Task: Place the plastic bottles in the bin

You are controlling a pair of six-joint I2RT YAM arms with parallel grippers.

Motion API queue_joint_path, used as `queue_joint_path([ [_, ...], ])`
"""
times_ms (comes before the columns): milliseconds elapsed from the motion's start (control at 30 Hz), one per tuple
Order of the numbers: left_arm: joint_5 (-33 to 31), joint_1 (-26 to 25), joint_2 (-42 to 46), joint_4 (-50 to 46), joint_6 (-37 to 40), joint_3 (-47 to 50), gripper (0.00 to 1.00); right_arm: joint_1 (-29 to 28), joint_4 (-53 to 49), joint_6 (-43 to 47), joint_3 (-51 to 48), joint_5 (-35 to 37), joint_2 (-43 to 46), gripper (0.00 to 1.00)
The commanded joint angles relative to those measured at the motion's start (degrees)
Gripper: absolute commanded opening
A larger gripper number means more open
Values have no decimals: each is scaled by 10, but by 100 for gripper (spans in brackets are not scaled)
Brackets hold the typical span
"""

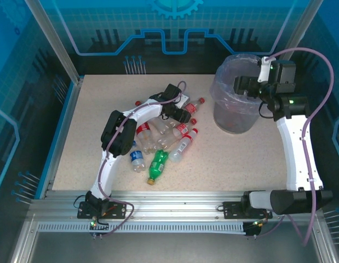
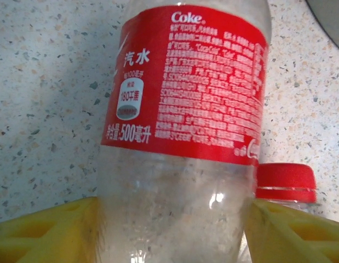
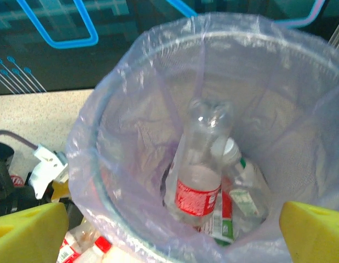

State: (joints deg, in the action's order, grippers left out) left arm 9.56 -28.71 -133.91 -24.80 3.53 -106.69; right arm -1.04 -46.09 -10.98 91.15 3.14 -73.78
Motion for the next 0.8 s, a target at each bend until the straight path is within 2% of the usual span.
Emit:
queue_joint_path([
  [0, -9, -7, -10, -18, 11, -22, 66, 8, -8, -26, -29, -14, 24, 100],
  [233, -16, -8, 26, -1, 4, -19, 63, 2, 2, -59, -66, -42, 53, 100],
  [467, -4, 0, 114, 79, -40, 27, 63, -31, 29, -90, -62, -68, 54, 100],
  [633, 6, 5, 197, 140, -65, 87, 62, -83, 70, -112, -38, -73, 27, 100],
  [767, 10, 11, 288, 207, -89, 185, 62, -118, 136, -153, -25, -93, -10, 99],
])
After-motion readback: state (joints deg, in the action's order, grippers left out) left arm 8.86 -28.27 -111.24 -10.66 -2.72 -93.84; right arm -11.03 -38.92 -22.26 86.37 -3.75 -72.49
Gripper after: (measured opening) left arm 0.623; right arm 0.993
